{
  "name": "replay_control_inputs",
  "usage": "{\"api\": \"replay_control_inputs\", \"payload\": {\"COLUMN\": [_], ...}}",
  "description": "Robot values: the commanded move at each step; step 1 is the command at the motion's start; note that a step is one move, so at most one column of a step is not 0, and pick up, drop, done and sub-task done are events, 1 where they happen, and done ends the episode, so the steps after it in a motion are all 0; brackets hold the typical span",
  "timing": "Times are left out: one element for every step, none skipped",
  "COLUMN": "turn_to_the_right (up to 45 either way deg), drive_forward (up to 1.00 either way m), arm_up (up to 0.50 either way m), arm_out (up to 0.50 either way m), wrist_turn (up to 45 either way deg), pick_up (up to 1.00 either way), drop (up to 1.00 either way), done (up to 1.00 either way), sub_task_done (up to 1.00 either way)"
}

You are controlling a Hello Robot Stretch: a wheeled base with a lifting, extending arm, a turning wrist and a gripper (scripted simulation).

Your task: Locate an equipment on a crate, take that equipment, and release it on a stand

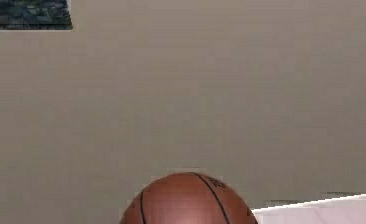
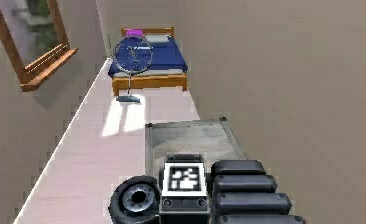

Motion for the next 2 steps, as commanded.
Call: {"api": "replay_control_inputs", "payload": {"turn_to_the_right": [0.0,-45.0], "drive_forward": [0.10,0.00], "arm_up": [0.00,0.00], "arm_out": [0.00,0.00], "wrist_turn": [0.0,0.0], "pick_up": [0.00,0.00], "drop": [0.00,0.00], "done": [0.00,0.00], "sub_task_done": [0.00,0.00]}}
